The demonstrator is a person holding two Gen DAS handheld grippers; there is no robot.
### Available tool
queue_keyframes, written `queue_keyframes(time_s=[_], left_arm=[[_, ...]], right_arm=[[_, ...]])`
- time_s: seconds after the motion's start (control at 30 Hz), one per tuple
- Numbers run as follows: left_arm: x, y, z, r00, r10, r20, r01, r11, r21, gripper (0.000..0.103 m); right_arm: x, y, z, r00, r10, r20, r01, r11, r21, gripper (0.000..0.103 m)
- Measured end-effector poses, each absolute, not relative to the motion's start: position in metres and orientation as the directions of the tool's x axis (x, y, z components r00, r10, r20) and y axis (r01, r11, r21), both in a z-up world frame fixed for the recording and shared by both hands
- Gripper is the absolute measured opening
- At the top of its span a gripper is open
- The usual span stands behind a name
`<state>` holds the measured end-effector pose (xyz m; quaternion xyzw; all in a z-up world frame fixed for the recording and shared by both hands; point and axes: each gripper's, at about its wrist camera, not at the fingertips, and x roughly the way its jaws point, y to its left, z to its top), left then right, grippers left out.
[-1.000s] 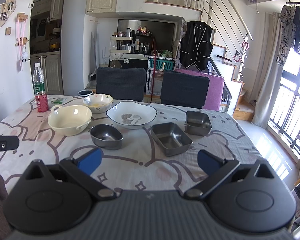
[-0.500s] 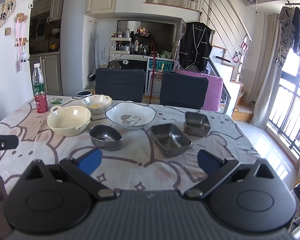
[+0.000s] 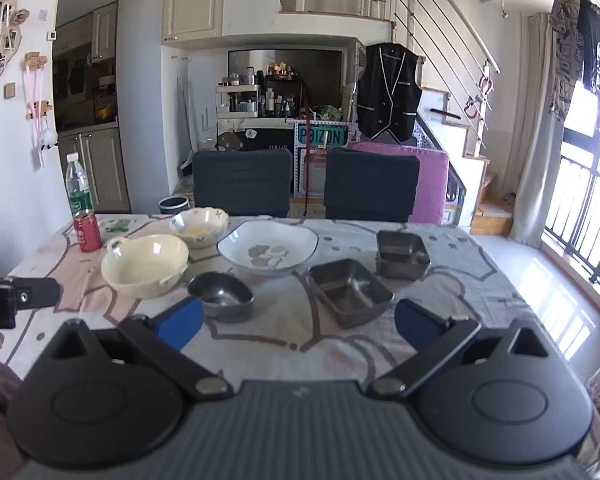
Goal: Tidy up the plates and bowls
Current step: 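Reach both tools to the white leaf-print plate and close on its rim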
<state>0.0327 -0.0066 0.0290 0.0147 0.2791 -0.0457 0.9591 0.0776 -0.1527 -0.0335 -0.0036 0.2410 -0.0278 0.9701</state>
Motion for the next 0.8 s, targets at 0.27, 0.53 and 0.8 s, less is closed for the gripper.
queue_keyframes(time_s=[0.27, 0.53, 0.8], left_arm=[[0.092, -0.006, 0.046, 0.858, -0.075, -0.508, 0.108, 0.993, 0.036, 0.103], [0.162, -0.001, 0.045, 0.855, -0.061, -0.516, 0.105, 0.993, 0.057, 0.103], [0.239, -0.006, 0.035, 0.837, -0.060, -0.544, 0.125, 0.989, 0.083, 0.103]], right_arm=[[0.119, -0.163, -0.021, 0.897, -0.083, -0.435, 0.071, 0.997, -0.043, 0.103], [0.173, -0.172, -0.018, 0.891, -0.105, -0.442, 0.092, 0.994, -0.051, 0.103], [0.230, -0.177, -0.022, 0.868, -0.108, -0.485, 0.097, 0.994, -0.048, 0.103]])
